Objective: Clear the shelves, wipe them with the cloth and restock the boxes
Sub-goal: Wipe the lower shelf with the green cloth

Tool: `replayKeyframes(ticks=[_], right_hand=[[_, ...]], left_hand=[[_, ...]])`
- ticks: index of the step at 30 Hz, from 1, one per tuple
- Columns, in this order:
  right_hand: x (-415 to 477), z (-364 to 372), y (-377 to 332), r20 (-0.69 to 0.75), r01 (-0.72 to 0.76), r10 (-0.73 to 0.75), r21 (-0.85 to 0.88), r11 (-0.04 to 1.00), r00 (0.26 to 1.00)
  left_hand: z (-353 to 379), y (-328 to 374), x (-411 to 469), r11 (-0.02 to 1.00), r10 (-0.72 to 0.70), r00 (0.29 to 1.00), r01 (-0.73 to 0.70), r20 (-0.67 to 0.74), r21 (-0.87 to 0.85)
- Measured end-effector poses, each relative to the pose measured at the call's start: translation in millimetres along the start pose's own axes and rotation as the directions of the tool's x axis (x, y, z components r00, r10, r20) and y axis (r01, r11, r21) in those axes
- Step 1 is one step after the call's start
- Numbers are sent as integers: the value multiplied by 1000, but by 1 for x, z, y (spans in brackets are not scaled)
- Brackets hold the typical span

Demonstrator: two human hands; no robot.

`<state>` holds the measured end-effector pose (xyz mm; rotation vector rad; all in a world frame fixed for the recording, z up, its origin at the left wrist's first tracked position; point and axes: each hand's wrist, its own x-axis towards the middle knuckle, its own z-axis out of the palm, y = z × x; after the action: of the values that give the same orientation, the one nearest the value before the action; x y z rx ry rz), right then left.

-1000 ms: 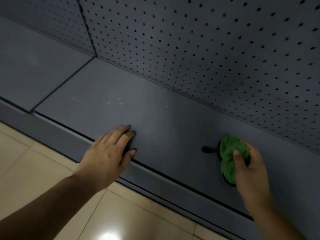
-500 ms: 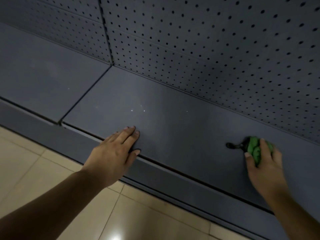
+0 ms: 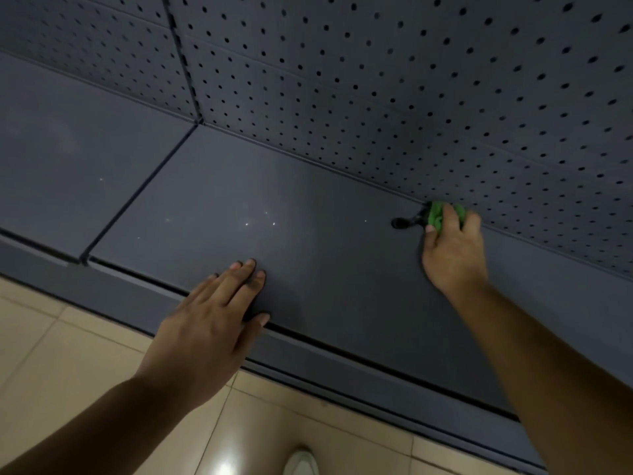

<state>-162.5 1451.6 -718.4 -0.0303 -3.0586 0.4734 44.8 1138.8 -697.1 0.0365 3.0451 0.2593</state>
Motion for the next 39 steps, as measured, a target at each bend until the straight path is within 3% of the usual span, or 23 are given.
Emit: replayKeyframes(ticks=[7, 12, 18, 24, 30, 34, 36, 39], right_hand=[[7, 27, -77, 61, 184, -183, -19, 983, 981], [-40, 42, -142, 81, 417, -421, 54, 907, 904], [-128, 30, -153, 237, 518, -539, 150, 842, 808], [-182, 12, -129, 278, 425, -509, 311, 850, 814], [-157, -35, -106, 249, 34, -255, 651, 759, 935], [-111, -57, -100, 401, -197, -184, 737, 646, 897], [-96, -55, -93, 436, -159, -219, 678, 718, 873], [-81, -47, -75, 401, 54, -263, 463, 885, 878]], left_hand=[[-3, 3, 5, 1000, 12, 1000, -12, 0, 10], [-6, 2, 4, 1000, 24, 1000, -24, -8, 1], [-2, -2, 3, 999, 37, 998, -35, -55, 37], [-1, -6, 1, 998, 57, 998, -56, -39, 39], [-7, -2, 4, 998, 44, 997, -42, -60, 39], [-8, -1, 3, 998, 24, 997, -21, -70, 57], [-8, 0, 3, 997, 18, 997, -13, -70, 71], [-7, -1, 5, 997, 24, 998, -20, -63, 72]])
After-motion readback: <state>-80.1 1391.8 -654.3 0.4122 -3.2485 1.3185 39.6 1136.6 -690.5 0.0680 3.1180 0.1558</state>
